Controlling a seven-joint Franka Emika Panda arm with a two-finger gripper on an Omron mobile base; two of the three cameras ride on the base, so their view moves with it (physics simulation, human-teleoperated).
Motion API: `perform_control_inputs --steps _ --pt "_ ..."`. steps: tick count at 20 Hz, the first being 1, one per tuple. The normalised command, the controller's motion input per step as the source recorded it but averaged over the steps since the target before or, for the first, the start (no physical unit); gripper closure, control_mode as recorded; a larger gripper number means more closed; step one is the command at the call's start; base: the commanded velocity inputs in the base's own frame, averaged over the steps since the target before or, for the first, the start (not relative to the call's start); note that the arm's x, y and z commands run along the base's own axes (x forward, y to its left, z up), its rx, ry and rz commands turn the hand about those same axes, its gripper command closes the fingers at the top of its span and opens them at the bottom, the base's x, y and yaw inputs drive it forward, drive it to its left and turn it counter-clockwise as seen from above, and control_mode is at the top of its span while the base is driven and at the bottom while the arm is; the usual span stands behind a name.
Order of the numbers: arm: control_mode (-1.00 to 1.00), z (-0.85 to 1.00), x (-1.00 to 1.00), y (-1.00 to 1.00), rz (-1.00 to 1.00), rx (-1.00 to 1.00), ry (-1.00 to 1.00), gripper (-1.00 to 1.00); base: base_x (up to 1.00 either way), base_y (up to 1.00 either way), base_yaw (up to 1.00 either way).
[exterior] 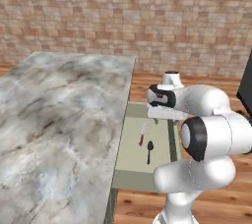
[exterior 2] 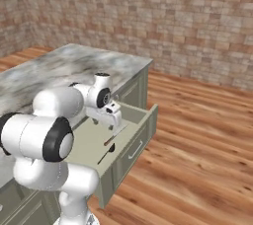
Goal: Pick up the metallic utensils from the counter and place them in the open drawer. Make sure not to pick up any wooden utensils.
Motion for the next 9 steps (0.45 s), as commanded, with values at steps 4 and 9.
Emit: perform_control_inputs --steps 4,9 --pt "-1.00 0.61 -0.66 -0.56 -0.09 0.00 0.00 -1.00 0.00 0.00 0.00" --pt "-1.00 0.61 -0.54 -0.70 -0.06 0.01 0.00 -1.00 0.00 0.00 0.00"
